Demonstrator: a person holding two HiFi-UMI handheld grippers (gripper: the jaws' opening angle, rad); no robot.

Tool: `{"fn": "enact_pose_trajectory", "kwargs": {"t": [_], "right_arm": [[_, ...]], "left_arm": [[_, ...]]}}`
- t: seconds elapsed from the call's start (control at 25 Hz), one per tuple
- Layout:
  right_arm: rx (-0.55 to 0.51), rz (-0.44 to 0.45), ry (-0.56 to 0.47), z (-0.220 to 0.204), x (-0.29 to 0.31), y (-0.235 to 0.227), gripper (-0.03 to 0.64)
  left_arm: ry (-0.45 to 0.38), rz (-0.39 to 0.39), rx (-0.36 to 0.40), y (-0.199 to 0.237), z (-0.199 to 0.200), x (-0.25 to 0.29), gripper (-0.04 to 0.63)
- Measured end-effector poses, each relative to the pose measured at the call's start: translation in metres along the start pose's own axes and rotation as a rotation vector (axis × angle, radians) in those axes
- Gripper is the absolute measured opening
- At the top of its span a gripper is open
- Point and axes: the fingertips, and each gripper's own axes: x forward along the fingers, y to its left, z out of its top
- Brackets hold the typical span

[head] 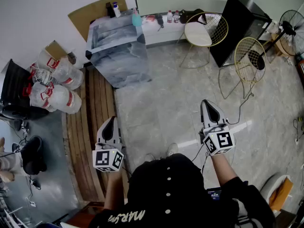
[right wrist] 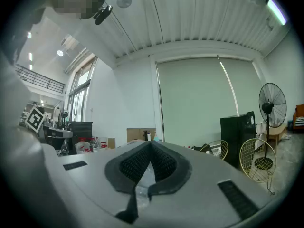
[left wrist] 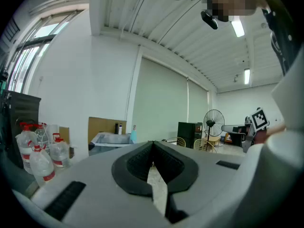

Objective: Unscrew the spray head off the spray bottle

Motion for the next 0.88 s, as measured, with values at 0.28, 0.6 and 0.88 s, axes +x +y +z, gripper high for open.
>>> {"fn": "enact_pose_trajectory", "kwargs": {"t": [0.28, 0.6, 0.88], "right_arm": [[0.010, 0.016, -0.007, -0.002, -0.002, -0.007, 0.011], [0.066, 0.039, -0.043, -0.001, -0.002, -0.039, 0.011], [0.073, 0.053, -0.024, -0.006, 0.015, -0.058, 0.011]], "left_arm": [[0.000, 0.047, 0.011, -0.004, -0.001, 0.001, 0.023], [-0.017, 0.083, 0.030, -0.025, 0.001, 0.011, 0.023], [-0.029, 0.072, 0.025, -0.038, 0.001, 0.022, 0.023]]}}
